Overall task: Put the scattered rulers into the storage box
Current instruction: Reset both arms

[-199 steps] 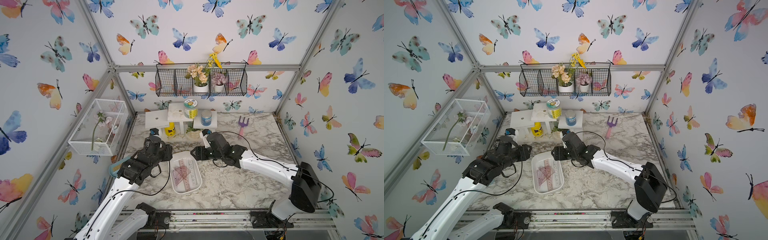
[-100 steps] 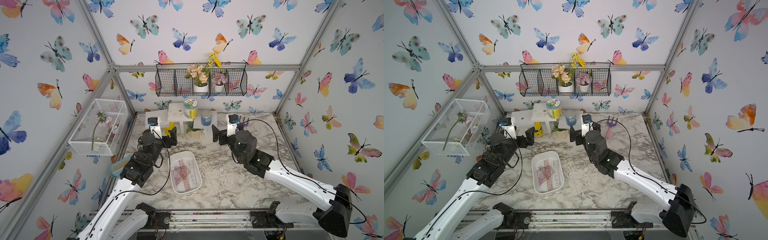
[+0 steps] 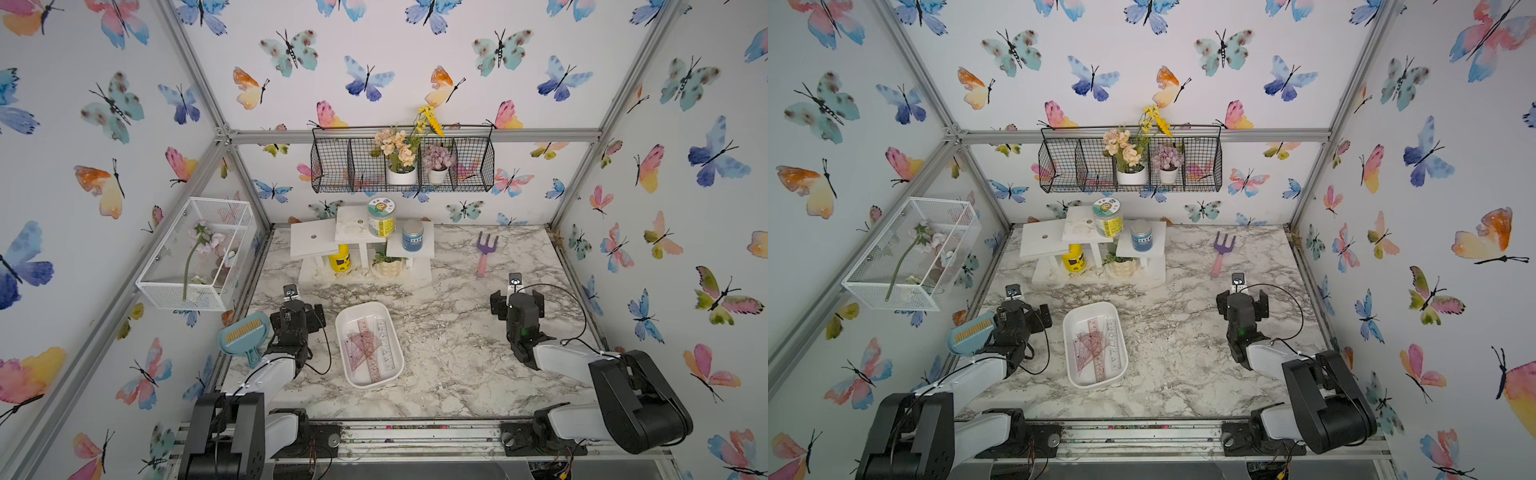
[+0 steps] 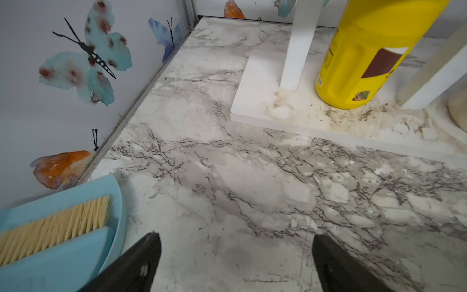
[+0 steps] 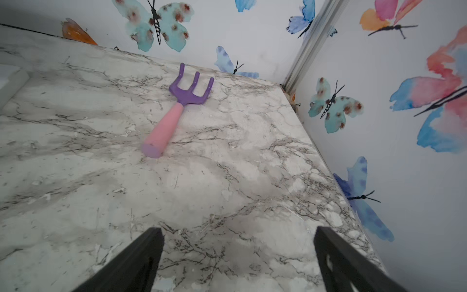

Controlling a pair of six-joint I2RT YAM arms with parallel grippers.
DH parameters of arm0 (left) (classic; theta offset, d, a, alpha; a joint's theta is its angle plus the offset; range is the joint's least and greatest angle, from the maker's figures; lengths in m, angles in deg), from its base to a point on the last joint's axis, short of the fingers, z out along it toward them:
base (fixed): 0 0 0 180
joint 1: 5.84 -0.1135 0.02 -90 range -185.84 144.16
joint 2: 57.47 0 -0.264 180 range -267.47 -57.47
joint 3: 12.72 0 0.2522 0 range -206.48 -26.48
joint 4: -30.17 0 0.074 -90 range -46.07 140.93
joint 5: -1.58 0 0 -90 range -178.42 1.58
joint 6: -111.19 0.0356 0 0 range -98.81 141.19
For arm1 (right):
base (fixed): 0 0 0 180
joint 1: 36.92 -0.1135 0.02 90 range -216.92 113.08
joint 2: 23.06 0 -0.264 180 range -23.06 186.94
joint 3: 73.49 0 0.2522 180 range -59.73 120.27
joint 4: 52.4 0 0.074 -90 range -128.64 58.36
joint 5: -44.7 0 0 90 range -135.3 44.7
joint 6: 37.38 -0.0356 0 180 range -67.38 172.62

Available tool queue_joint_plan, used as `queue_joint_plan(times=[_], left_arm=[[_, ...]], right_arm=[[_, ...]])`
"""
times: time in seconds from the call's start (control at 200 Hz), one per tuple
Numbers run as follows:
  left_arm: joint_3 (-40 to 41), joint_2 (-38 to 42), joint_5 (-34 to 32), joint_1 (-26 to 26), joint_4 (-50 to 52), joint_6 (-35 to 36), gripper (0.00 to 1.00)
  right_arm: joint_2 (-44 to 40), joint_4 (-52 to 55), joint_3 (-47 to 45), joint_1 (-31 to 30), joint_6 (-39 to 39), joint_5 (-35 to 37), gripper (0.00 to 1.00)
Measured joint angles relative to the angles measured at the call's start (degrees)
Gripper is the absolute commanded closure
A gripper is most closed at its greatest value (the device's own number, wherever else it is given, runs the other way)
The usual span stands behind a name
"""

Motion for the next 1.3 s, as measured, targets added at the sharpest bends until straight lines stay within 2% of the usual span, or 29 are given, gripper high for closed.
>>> queue_joint_plan(times=[0.195, 0.32, 0.456, 0.556, 0.661, 0.776, 1.302], left_arm=[[1.9, -6.6, 2.5, 0.0, -16.4, 0.7, 0.01], [3.7, -10.4, 4.8, 0.0, -24.3, 1.5, 0.01], [6.1, -11.1, 6.6, 0.0, -30.7, 2.6, 0.01], [6.5, -11.4, 7.1, 0.0, -32.5, 3.0, 0.01], [6.5, -11.4, 7.8, 0.0, -33.7, 3.4, 0.01], [6.5, -11.4, 8.2, 0.0, -34.3, 3.5, 0.01], [6.5, -11.4, 8.3, 0.0, -34.5, 3.6, 0.01]], right_arm=[[7.9, -12.9, -1.9, 3.8, -0.7, -5.1, 0.01], [8.3, -16.3, -3.0, 6.5, -1.3, -10.7, 0.0], [9.8, -32.0, -12.7, 8.1, -1.0, -16.6, 0.0], [9.9, -28.6, -11.3, 8.4, -1.2, -18.3, 0.0], [10.2, -29.3, -8.0, 9.1, -1.4, -20.5, 0.0], [9.9, -31.0, -8.2, 9.5, -1.4, -22.0, 0.02], [9.9, -26.2, -6.1, 11.0, -3.6, -22.1, 0.02]])
